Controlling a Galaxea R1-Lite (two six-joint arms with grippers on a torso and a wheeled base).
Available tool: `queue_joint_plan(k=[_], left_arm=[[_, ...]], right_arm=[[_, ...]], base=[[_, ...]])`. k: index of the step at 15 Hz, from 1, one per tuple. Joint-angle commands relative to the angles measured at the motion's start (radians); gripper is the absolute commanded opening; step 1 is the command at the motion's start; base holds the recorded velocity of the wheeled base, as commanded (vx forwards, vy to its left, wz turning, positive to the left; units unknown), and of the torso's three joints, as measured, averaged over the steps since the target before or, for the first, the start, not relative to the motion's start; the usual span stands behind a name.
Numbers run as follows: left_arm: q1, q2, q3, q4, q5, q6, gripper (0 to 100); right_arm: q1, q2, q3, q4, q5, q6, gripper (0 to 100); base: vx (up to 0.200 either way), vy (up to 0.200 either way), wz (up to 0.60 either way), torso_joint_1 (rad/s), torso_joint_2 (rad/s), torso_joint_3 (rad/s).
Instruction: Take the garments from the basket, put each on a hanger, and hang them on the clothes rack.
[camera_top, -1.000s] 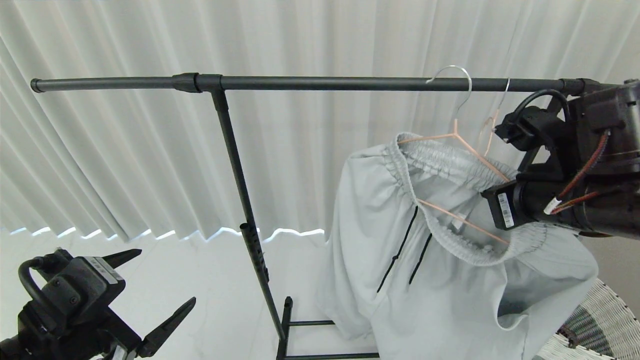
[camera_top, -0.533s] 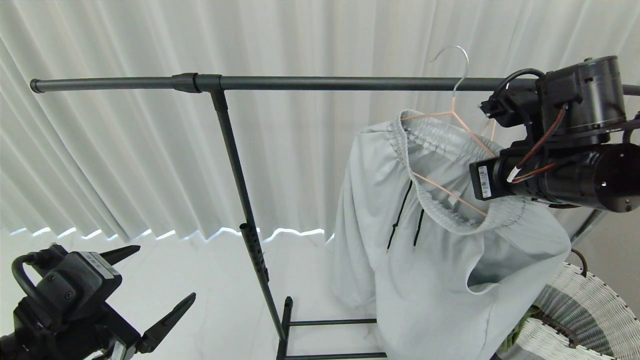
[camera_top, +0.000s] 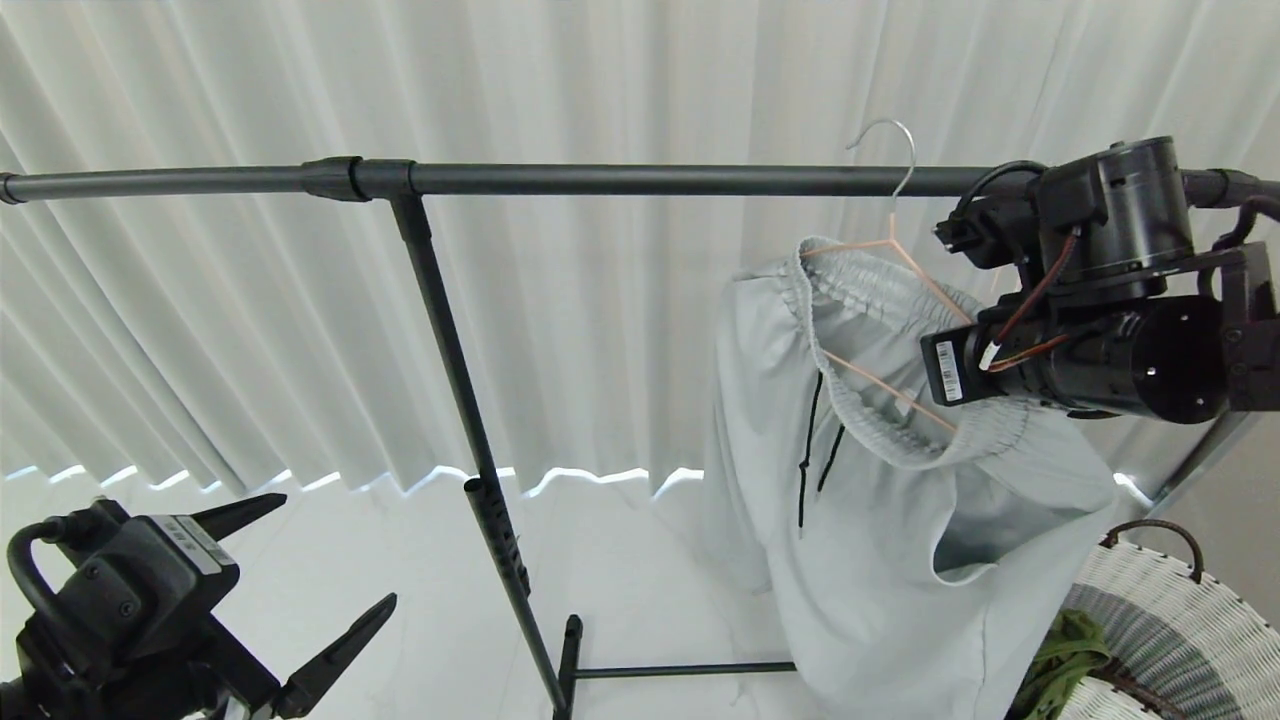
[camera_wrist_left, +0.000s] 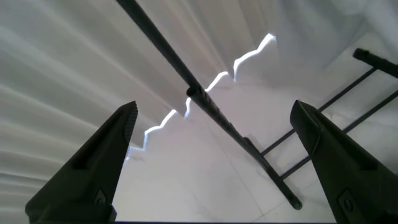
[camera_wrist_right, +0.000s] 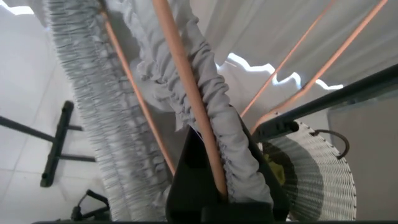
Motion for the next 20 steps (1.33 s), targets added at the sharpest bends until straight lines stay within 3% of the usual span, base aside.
queue_joint_plan(k=[1, 18, 19, 20], left_arm=[[-0.008, -0.002, 0.000, 0.000, 0.001, -0.004, 100], [-0.008, -0.011, 0.000, 0.000, 0.002, -0.008, 100], [-0.007, -0.013, 0.000, 0.000, 0.004, -0.008, 100], [-0.002, -0.016, -0.001, 0.000, 0.008, -0.020, 100]], right_arm=[[-0.013, 0.030, -0.008, -0.006, -0.003, 0.000, 0], [-0.029, 0.150, -0.050, -0.084, -0.008, 0.001, 0], [-0.029, 0.144, -0.049, -0.087, -0.008, 0.004, 100], [-0.022, 0.131, -0.047, -0.089, -0.008, 0.006, 100]], base=[[0.000, 0.000, 0.00, 0.000, 0.00, 0.000], [0.000, 0.000, 0.00, 0.000, 0.00, 0.000], [0.000, 0.000, 0.00, 0.000, 0.00, 0.000], [0.000, 0.000, 0.00, 0.000, 0.00, 0.000]])
